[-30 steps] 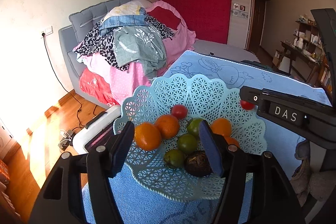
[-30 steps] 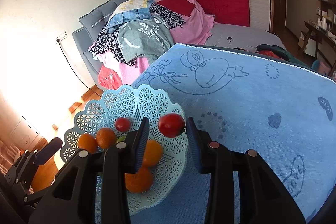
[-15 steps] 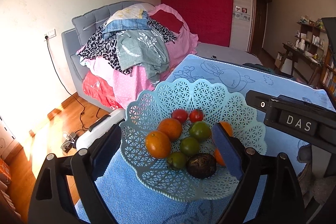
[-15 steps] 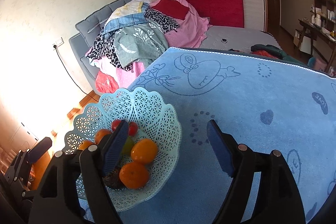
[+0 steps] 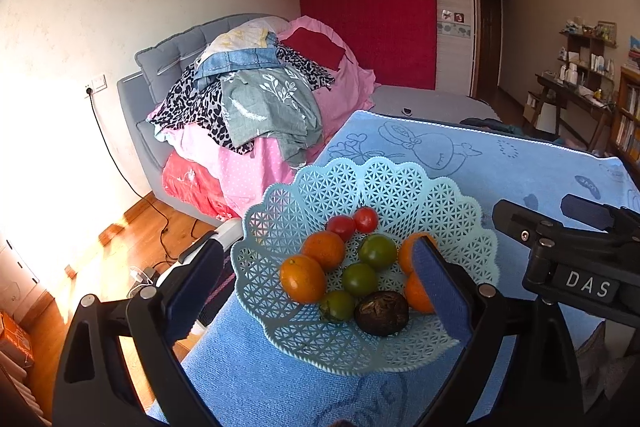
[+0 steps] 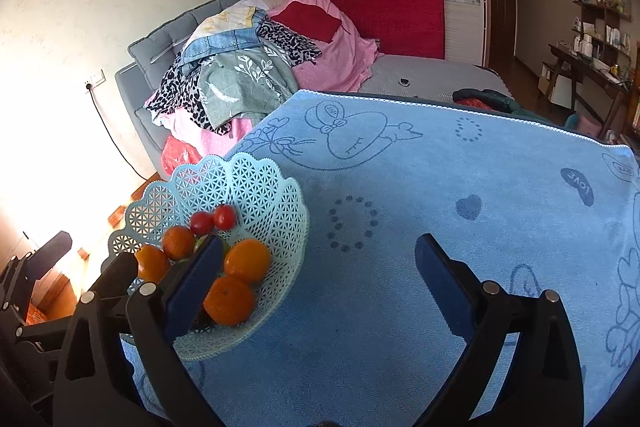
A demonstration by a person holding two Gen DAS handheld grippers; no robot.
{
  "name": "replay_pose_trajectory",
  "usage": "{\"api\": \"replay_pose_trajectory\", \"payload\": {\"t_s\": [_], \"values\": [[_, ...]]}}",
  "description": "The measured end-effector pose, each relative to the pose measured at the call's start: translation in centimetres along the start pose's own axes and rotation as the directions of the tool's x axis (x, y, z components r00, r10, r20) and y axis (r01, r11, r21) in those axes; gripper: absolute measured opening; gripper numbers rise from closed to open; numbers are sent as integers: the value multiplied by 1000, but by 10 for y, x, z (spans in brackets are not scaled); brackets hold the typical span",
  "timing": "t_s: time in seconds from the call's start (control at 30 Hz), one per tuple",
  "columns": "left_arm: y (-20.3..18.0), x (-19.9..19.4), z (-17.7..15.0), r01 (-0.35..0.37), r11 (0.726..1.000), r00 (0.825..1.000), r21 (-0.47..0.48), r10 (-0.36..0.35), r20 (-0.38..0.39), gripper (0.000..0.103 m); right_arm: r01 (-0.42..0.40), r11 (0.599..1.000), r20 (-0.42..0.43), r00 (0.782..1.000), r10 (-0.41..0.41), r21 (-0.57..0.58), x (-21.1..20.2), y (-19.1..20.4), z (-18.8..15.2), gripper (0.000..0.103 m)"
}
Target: Organize fruits
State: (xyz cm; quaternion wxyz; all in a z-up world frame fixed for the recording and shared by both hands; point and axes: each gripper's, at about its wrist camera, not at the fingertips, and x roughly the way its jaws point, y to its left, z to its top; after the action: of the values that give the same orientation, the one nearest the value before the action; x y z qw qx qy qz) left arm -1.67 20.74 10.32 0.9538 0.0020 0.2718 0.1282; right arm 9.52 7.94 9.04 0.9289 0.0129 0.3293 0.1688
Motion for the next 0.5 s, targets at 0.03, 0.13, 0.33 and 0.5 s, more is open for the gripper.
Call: {"api": "replay_pose_trajectory", "payload": {"t_s": [0.03,0.13,0.33,0.5], "values": [[-1,-1,0,-1,1000,1000,7,1,4,94,4,1000,1,1000,-4,7,-2,-2,-1,98],[-4,-6,-1,2,1000,1000,20,-2,12,94,15,1000,7,1000,-15,24,-9,-8,-5,98],[-8,-15,-4,-5,999,1000,36,4,18,98,24,998,16,1000,-25,63,-24,-20,-13,99],[-15,-22,-7,-10,998,1000,59,9,25,98,30,997,16,999,-32,70,-33,-25,-23,99]]}}
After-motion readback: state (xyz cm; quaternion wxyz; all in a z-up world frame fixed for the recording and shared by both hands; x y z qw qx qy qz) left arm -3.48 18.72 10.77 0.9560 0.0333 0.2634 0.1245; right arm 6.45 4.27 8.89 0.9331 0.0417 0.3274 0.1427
